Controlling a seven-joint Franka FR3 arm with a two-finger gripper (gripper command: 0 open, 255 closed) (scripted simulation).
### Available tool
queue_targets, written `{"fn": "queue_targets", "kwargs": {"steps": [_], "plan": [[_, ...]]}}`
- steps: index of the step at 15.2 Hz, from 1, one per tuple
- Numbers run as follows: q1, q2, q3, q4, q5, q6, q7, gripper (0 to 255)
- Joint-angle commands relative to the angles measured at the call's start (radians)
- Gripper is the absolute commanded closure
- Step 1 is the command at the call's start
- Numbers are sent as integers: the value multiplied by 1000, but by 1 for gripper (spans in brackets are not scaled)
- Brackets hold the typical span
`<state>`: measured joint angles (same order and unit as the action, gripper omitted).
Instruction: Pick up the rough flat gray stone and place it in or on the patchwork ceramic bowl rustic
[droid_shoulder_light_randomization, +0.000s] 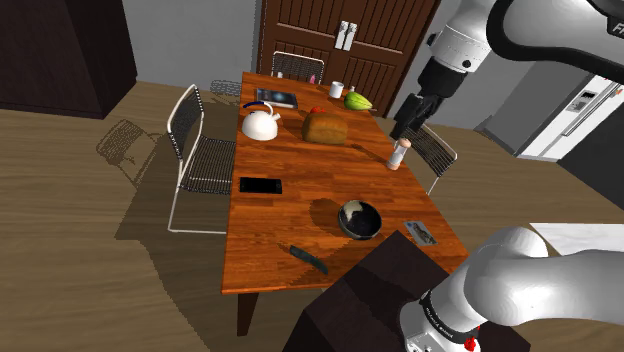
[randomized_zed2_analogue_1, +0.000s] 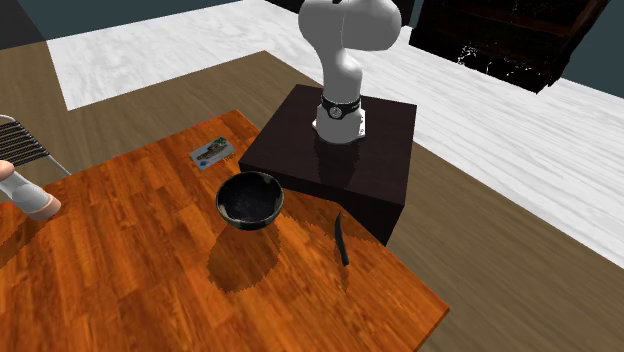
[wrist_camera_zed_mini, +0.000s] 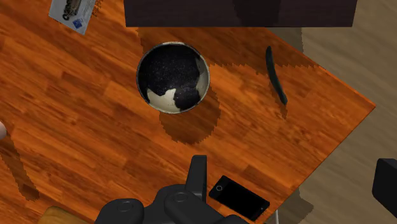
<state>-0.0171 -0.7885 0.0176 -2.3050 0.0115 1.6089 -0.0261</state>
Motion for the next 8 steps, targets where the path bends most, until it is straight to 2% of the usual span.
{"fn": "queue_targets", "kwargs": {"steps": [1,8], "plan": [[0,0,0,0,0,0,0,0],[32,13,34,-217,11,213,-13,0]]}}
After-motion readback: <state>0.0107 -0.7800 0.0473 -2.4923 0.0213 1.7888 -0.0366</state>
